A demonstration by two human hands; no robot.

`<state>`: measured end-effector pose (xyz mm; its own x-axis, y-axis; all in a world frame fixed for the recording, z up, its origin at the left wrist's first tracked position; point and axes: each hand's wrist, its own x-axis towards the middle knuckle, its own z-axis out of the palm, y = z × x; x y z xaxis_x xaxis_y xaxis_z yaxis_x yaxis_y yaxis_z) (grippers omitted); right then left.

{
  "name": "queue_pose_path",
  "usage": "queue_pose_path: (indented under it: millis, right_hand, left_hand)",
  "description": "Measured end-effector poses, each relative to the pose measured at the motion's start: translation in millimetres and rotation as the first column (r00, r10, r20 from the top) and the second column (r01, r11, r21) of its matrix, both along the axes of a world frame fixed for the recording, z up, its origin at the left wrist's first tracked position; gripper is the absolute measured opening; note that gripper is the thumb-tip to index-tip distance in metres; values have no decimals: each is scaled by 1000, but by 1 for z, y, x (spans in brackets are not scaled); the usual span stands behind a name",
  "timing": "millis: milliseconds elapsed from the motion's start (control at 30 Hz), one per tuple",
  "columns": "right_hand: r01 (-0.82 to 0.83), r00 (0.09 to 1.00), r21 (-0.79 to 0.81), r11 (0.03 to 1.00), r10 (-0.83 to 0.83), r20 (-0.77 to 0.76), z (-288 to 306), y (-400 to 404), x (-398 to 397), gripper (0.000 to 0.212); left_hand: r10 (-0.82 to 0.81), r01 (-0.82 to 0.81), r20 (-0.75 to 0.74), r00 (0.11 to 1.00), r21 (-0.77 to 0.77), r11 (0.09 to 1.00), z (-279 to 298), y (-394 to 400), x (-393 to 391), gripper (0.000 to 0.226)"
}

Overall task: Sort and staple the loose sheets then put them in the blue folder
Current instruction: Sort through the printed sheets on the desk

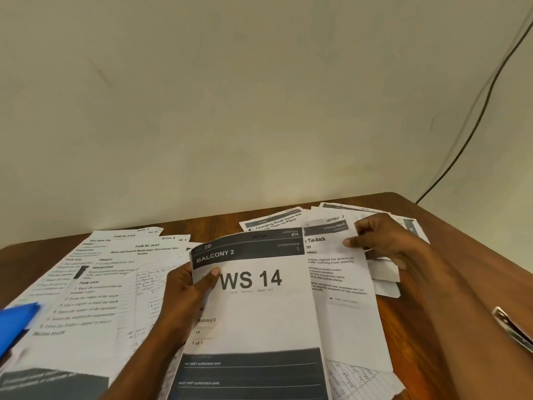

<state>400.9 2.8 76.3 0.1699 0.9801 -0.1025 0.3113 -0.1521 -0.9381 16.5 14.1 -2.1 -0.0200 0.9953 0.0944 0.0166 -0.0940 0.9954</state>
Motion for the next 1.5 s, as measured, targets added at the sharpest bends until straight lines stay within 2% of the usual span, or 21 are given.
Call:
queue_pose_path:
  millis: [100,167,333,467,600,667,767,867,1033,1200,1367,1500]
  right_hand:
    - [57,998,38,998,-56,-34,-3,2,1,13]
    - [80,996,106,991,-76,-42,-1,4,-1,15]
    - [62,992,229,972,-34,-124,3,5,-10,24]
    - [56,989,247,967,-21,-144,6,3,-13,24]
    - [21,990,253,967,16,-143,10,-1,-18,23]
    - [-34,986,254,967,74,-149,14,-5,-25,25]
    - [-126,971,270,955,174,-164,28,-12,-49,27]
    - [-170,963,348,922,230,-140,46,-19,-81,25]
    - [-148,978,547,824,205,-44,80,-43,-118,18]
    - [-62,974,701,710,198,-114,113,-68,-130,24]
    - [-1,960,779,627,218,-174,134,-93,-139,26]
    - [-56,987,798,599,154,-47,142,-106,-148,46]
  left_hand:
    - [-3,3,-12,1000,7,1000,1,-2,1,20]
    - [-14,14,-20,1000,0,1000,3,-2,1,18]
    - [4,-4,-35,999,3,1000,2,-3,-4,28]
    - [0,0,-35,999,-4,1000,1,-3,-2,46]
    - [2,-2,-31,1000,-15,1000,3,-3,0,49]
    - [15,-16,-26,1000,-9,1000,5,-3,-1,46]
    - [25,-25,24,999,-13,1000,10,-6,-1,27]
    - [20,-19,80,997,-4,1000,20,-12,3,16]
    - [-10,-1,172,985,64,998,54,-15,13,20]
    - [-20,-19,298,955,127,992,98,-29,14,43]
    - [3,-86,361,933,216,973,136,-53,13,28]
    - [41,-172,441,896,261,950,159,-67,8,12]
